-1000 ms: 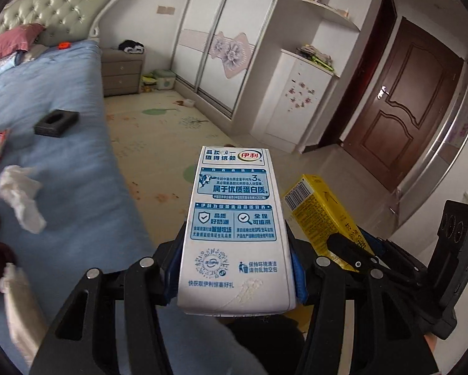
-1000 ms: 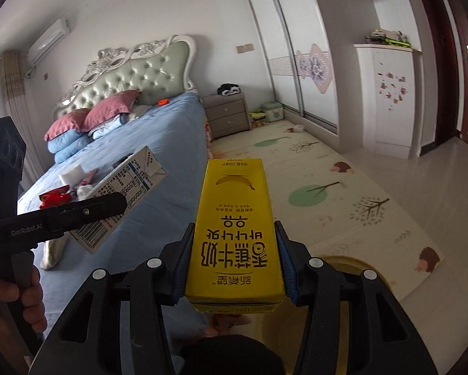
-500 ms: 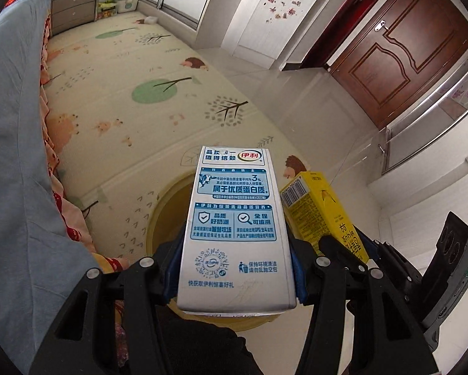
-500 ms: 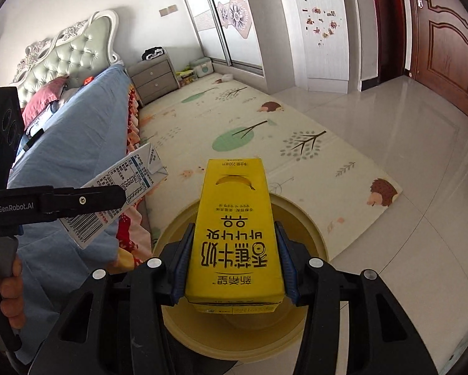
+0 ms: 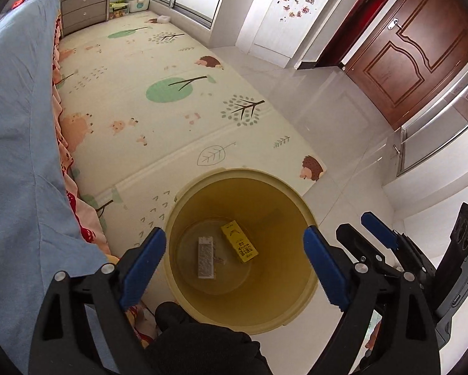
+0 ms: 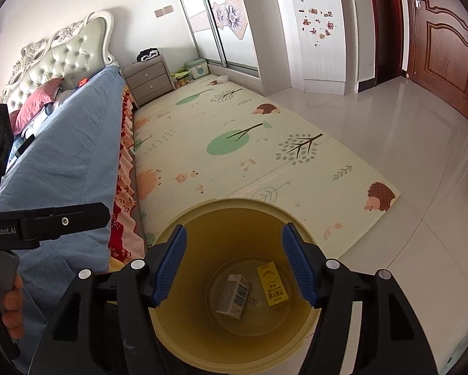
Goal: Collect trash
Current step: 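Carry both cartons over the yellow bin and open both grippers, then move both grippers back over the bed toward the cloth bag and socks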
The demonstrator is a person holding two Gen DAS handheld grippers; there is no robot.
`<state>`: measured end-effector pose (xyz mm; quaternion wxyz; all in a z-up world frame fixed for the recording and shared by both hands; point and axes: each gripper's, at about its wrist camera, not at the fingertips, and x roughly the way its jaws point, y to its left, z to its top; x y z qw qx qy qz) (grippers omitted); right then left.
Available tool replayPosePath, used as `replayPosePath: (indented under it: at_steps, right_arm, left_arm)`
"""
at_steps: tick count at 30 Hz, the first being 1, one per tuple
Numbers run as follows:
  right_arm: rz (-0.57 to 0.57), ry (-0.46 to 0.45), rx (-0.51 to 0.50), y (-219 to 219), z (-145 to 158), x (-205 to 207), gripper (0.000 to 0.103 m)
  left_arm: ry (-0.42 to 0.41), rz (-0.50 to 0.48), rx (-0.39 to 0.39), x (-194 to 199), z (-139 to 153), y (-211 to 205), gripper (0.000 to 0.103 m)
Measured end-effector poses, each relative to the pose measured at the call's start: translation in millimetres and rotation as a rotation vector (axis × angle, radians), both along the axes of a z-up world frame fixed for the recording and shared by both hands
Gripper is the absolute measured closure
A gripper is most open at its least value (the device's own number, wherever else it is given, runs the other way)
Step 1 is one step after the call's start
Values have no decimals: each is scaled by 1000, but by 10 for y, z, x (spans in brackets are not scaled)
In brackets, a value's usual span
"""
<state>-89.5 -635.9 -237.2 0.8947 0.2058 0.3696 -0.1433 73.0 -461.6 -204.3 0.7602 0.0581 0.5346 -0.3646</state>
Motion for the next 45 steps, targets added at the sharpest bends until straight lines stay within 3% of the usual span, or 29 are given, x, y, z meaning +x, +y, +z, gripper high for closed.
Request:
replayPosePath:
  at_steps: [13,24,28,39,45]
  right_arm:
    - [42,-82,-54,295,509,-60,40]
    - [224,-232,-95,1091,1128,197,40]
    - [317,-267,-122,1543,1277,363,27]
    - [536,-359,-129,2653,1598,665,9]
    - [622,-390,-141,3091,1683,671,8]
  left_arm:
    - [-184,9,-91,-199,713,390,13]
    - [-515,149,-90,-463,1477,1379,7]
    - [-617,230,-58,-503,1701,1854,4]
    - [-690,479,0,-456,1880,3177,4]
    - [-709,636,-1,-500,1911,3870,4]
